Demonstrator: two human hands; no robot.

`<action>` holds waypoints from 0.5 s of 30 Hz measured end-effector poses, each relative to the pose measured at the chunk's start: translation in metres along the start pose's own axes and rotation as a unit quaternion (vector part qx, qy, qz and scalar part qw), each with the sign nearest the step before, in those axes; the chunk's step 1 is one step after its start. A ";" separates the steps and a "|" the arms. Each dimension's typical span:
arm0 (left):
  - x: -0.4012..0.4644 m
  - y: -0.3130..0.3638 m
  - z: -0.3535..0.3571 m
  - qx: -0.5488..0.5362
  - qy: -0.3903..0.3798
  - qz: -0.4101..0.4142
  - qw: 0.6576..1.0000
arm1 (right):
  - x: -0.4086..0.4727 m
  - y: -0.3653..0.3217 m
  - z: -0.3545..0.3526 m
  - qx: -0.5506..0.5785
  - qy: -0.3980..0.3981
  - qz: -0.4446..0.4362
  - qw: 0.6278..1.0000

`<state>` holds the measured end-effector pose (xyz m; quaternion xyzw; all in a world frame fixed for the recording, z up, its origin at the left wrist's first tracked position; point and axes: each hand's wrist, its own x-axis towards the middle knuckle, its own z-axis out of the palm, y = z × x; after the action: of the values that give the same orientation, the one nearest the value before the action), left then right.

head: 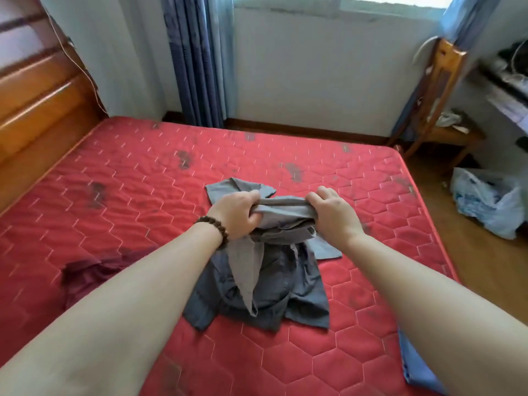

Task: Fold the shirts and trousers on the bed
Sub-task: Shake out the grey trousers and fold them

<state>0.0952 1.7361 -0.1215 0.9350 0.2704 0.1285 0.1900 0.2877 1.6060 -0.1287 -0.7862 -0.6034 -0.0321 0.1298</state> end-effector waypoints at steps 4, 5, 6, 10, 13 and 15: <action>0.004 0.037 -0.091 0.046 0.005 0.016 0.999 | 0.017 -0.022 -0.094 0.024 0.034 0.014 0.999; 0.006 0.044 -0.113 0.063 0.012 0.013 0.998 | 0.021 -0.028 -0.116 0.030 0.044 0.017 0.998; 0.006 0.051 -0.134 0.077 0.024 0.011 0.997 | 0.023 -0.036 -0.138 0.034 0.052 0.019 0.998; -0.001 0.080 -0.213 0.103 0.100 0.013 0.990 | 0.033 -0.064 -0.213 0.063 0.088 0.009 0.994; -0.011 0.096 -0.258 0.108 0.150 0.014 0.983 | 0.044 -0.082 -0.263 0.093 0.125 -0.017 0.988; -0.015 0.104 -0.281 0.114 0.167 0.014 0.979 | 0.051 -0.092 -0.294 0.104 0.153 -0.037 0.982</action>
<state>0.0343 1.7268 0.1719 0.9194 0.2984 0.2540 0.0328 0.2446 1.6043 0.1804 -0.7314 -0.6050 -0.0940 0.3001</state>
